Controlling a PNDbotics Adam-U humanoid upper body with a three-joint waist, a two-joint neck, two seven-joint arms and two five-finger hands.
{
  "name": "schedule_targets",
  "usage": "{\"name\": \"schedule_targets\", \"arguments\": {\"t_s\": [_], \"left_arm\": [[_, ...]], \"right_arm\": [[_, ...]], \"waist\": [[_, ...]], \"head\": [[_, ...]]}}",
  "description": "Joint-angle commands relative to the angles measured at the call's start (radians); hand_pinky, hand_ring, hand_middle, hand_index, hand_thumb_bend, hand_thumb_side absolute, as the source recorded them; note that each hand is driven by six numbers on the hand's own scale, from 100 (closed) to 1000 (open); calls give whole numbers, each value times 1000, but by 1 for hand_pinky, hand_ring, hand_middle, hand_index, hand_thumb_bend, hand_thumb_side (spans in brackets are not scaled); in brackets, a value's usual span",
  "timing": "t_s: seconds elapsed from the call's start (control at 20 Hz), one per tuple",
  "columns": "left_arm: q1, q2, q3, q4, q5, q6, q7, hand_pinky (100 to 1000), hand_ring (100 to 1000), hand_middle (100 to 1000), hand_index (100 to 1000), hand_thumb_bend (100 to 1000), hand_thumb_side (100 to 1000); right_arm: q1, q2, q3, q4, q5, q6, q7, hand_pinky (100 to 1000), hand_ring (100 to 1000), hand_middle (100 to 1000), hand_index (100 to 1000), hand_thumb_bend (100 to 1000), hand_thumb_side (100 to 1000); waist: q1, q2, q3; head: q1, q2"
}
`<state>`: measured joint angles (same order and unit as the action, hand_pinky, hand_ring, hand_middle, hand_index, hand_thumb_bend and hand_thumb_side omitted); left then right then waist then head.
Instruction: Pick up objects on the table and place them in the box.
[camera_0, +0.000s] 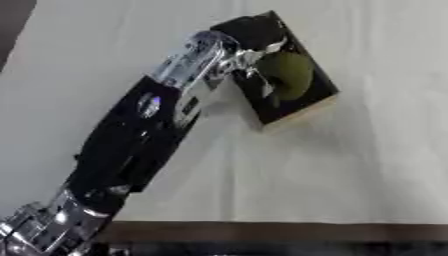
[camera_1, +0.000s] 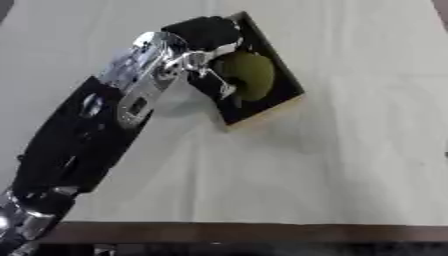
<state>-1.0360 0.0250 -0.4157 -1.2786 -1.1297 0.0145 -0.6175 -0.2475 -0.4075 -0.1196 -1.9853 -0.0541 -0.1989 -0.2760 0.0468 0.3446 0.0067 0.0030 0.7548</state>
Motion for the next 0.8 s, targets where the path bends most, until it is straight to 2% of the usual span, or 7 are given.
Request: {"name": "schedule_targets", "arguments": {"t_s": [0.05, 0.3, 0.35, 0.5, 0.55, 0.7, 0.8], "left_arm": [[-8, -4, 14, 19, -20, -9, 10, 722, 637, 579, 750, 281, 168], [-3, -4, 18, 23, -38, -22, -2, 741, 669, 621, 793, 337, 185], [-2, -3, 17, 23, -41, -24, -7, 773, 717, 675, 833, 408, 227], [-1, 0, 16, 11, -48, -40, -34, 836, 791, 759, 884, 509, 280], [0, 1, 16, 5, -51, -43, -41, 868, 824, 794, 911, 568, 323], [1, 7, 23, -18, -69, -43, -52, 898, 851, 820, 930, 605, 349], [2, 11, 32, -44, -72, -34, -44, 895, 844, 813, 928, 590, 349]], "right_arm": [[-11, -14, -6, -15, 0, 0, 1, 885, 815, 577, 879, 100, 646], [-10, -13, -6, -15, 0, 1, 1, 885, 816, 577, 879, 100, 647], [-10, -13, -7, -15, 0, 1, 1, 885, 816, 577, 879, 100, 647], [-9, -12, -8, -15, 0, 1, 1, 885, 816, 576, 879, 100, 647], [-9, -12, -7, -15, 0, 2, 1, 885, 816, 576, 879, 100, 647], [-8, -11, -8, -15, 1, 2, 2, 885, 816, 576, 879, 100, 647], [-7, -11, -8, -15, 1, 2, 2, 885, 816, 576, 879, 100, 647]], "waist": [[-8, -17, -1], [-8, -18, -1], [-7, -18, -2], [-7, -18, -2], [-7, -18, -2], [-7, -18, -1], [-8, -19, -1]], "head": [[-19, -13], [-28, -17], [-28, -17], [-28, -16], [-28, -15], [-29, -14], [-30, -15]]}}
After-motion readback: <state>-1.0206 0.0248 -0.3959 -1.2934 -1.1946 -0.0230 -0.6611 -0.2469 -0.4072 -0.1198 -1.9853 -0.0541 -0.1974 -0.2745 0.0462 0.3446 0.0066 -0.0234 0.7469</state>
